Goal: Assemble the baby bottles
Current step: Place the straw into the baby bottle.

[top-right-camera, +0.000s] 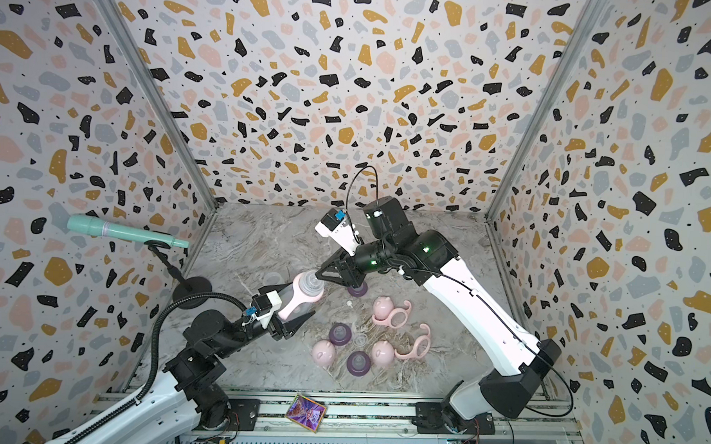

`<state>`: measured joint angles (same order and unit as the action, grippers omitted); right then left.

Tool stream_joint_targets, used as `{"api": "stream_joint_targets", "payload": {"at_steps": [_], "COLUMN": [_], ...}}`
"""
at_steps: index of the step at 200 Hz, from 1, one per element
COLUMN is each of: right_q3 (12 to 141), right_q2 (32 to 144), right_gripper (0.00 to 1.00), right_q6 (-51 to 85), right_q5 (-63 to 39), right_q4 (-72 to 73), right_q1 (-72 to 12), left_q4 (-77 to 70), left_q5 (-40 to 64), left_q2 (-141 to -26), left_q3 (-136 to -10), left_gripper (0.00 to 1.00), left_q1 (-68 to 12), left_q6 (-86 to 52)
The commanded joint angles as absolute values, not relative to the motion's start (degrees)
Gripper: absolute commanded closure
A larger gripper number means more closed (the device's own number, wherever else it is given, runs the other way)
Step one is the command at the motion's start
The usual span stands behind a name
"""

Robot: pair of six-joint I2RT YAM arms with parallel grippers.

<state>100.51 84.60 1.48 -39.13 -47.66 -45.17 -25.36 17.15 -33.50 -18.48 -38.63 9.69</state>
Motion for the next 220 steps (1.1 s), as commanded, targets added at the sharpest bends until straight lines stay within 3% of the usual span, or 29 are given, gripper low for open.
{"api": "stream_joint_targets", "payload": {"at_steps": [1,47,93,129,177,220], "right_q3": [101.38,102.23,101.41,97.5,83.14,66.43], "right_q2": [85.24,84.69,80.89,79.08,77.21,77.68], "right_gripper": [0.69,0.68,0.42,0.31,0.28,0.19], "right_q6": [0.53,0.65,2.54,3.19,4.22,7.31], "right_q5": [-38.3,-36.2,-35.4,-34.22,-13.62,-13.02], "right_q4": [-49.29,-49.96,-48.43,-47.62,-50.01,-39.45], "right_q1": [-46.19,-45.76,-40.18,-38.46,-39.64,-45.7], "left_q4": [-29.53,-29.53,-29.44,-30.16,-29.29,-29.12], "left_q5": [17.93,17.39,14.43,13.15,9.2,7.13], "left_q2": [-32.8,-32.96,-32.69,-31.84,-28.73,-24.57], "left_q3": [-19.19,-19.09,-17.87,-16.91,-15.88,-14.73], "left_gripper": [1.0,1.0,1.0,1.0,1.0,1.0], "left_q1": [-38.67,-38.67,-38.67,-38.67,-38.67,-38.66], "left_q6": [9.47,9.45,8.68,7.93,6.32,4.5]}}
